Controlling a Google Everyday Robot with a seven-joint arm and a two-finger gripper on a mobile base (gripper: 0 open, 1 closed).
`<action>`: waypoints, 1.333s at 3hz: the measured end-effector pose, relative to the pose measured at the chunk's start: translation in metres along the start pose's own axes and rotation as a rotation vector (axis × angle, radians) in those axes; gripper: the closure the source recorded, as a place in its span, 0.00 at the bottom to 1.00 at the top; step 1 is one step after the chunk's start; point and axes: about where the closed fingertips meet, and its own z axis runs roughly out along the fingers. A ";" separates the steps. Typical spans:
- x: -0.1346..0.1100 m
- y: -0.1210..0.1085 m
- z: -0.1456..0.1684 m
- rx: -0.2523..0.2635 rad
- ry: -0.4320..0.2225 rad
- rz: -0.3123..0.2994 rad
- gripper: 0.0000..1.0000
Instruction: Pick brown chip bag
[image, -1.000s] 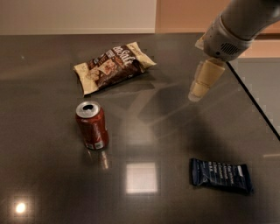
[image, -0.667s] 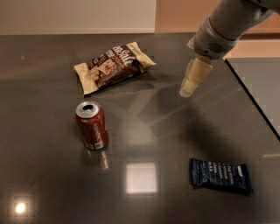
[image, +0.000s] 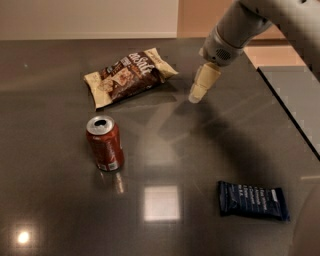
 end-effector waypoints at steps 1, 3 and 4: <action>-0.019 -0.018 0.025 -0.003 -0.036 0.008 0.00; -0.061 -0.047 0.064 0.062 -0.136 0.064 0.00; -0.076 -0.057 0.081 0.095 -0.193 0.103 0.00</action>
Offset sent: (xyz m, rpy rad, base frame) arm 0.0870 0.0737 -0.0154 0.1354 -0.0864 -0.0548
